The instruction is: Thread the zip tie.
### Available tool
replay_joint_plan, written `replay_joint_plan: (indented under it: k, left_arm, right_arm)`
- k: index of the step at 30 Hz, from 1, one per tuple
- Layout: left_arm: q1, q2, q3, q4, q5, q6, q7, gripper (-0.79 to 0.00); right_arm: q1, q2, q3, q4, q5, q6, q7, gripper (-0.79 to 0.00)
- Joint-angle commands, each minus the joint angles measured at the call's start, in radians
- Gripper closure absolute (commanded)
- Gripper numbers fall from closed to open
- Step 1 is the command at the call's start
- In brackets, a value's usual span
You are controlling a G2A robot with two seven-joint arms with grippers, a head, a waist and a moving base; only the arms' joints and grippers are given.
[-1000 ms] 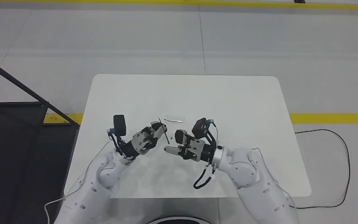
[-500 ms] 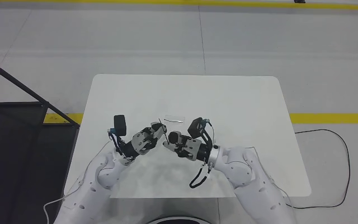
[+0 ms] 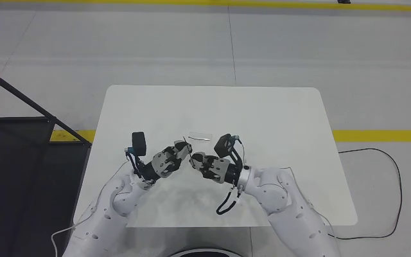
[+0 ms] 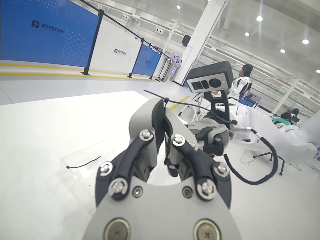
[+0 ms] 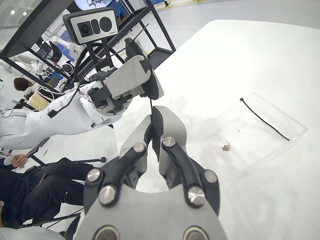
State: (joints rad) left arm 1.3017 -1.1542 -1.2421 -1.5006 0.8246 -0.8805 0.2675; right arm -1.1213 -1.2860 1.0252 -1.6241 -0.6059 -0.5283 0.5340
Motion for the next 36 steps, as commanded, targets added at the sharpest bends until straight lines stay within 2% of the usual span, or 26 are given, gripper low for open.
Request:
replay_joint_plan:
  k: [1, 3, 4, 5, 6, 18, 21, 25, 30, 33, 36]
  left_arm:
    - [0.0, -0.001, -0.001, 0.001, 0.0, 0.0, -0.001, 0.0]
    - [0.001, -0.001, -0.002, 0.0, -0.003, 0.001, -0.002, 0.0]
    - [0.001, -0.001, -0.002, 0.0, -0.005, 0.001, -0.003, -0.243]
    - [0.002, -0.002, -0.003, 0.0, -0.007, 0.003, -0.006, -0.76]
    - [0.003, -0.002, -0.004, -0.001, -0.012, 0.004, -0.011, -0.785]
    - [0.032, 0.008, -0.066, -0.013, -0.084, -0.027, -0.055, -0.785]
    - [0.035, 0.012, -0.084, -0.003, -0.128, -0.049, -0.075, -0.785]
    - [0.037, 0.02, -0.094, 0.013, -0.23, -0.109, -0.141, -0.785]
    - [0.018, 0.043, -0.068, 0.017, -0.494, -0.132, -0.37, -0.785]
    - [-0.005, 0.066, -0.041, 0.022, -0.727, -0.132, -0.577, -0.785]
    - [-0.037, 0.092, -0.02, 0.028, -0.981, -0.092, -0.801, -0.785]
  right_arm:
    - [0.001, 0.001, 0.0, 0.002, 0.0, -0.002, -0.002, 0.0]
    - [0.001, 0.002, -0.001, 0.003, 0.0, -0.003, -0.003, 0.0]
    - [0.001, 0.002, -0.001, 0.003, 0.0, -0.003, -0.003, 0.0]
    - [0.001, 0.003, 0.001, 0.003, 0.001, -0.005, -0.005, 0.0]
    - [0.0, 0.003, 0.002, 0.002, 0.003, -0.007, -0.007, 0.0]
    - [-0.023, 0.02, 0.051, -0.022, 0.061, -0.05, 0.009, 0.0]
    - [-0.016, 0.027, 0.064, -0.019, 0.122, -0.082, 0.074, 0.0]
    - [0.012, 0.04, 0.072, -0.002, 0.254, -0.13, 0.238, 0.0]
    - [0.072, 0.059, 0.072, 0.034, 0.464, -0.162, 0.478, 0.0]
    - [0.111, 0.069, 0.064, 0.055, 0.577, -0.159, 0.599, 0.0]
    - [0.142, 0.083, 0.03, 0.048, 0.631, -0.115, 0.643, 0.0]
